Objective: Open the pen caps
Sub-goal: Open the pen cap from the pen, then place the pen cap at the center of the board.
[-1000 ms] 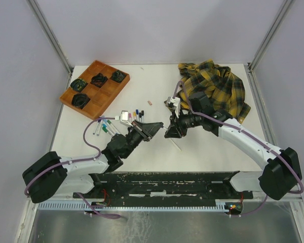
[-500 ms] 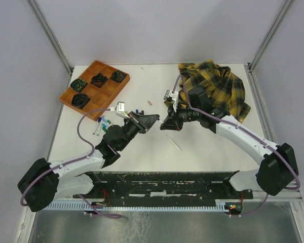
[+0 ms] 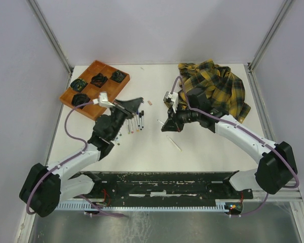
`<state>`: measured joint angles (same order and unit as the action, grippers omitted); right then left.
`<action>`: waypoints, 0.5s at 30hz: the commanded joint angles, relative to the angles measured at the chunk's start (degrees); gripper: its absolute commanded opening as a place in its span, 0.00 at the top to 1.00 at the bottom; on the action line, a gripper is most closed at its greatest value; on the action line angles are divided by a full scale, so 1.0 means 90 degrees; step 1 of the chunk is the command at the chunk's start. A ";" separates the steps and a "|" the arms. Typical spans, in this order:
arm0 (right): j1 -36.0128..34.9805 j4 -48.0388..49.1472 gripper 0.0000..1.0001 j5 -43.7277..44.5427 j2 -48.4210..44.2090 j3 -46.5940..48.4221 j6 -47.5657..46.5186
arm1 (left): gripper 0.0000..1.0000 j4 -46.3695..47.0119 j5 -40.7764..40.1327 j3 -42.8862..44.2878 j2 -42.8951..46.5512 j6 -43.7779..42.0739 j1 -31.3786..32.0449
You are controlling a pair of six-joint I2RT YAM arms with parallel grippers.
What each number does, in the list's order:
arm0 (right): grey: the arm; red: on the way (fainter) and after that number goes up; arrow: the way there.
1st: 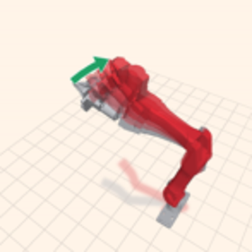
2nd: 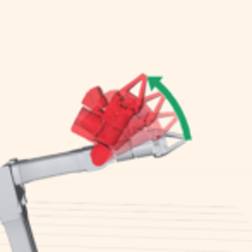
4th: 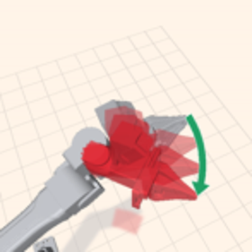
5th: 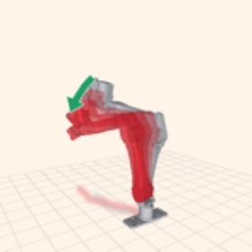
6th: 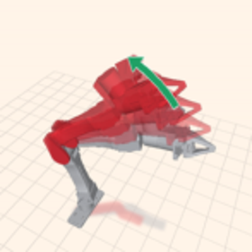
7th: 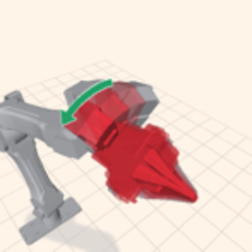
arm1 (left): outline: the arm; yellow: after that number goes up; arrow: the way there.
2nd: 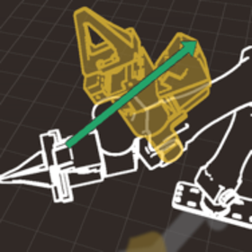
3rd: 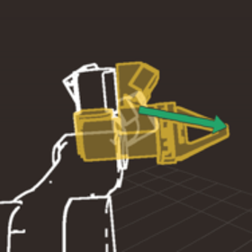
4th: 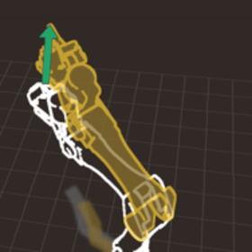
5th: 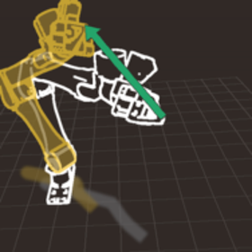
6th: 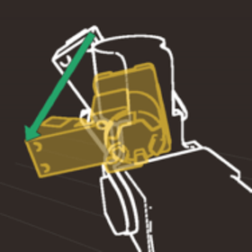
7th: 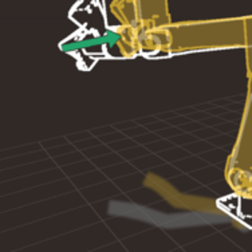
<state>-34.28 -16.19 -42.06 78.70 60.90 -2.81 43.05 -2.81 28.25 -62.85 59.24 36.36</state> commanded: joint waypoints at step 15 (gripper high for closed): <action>0.0530 -0.0862 1.00 0.0953 -0.0345 -0.0179 0.0099 | 0.97 -0.1521 -0.0979 0.1251 -0.1275 -0.0239 -0.0999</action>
<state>-31.29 -25.41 -38.59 79.42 59.92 -2.76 39.24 -16.21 35.44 -67.11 59.16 27.44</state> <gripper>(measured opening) 0.074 0.159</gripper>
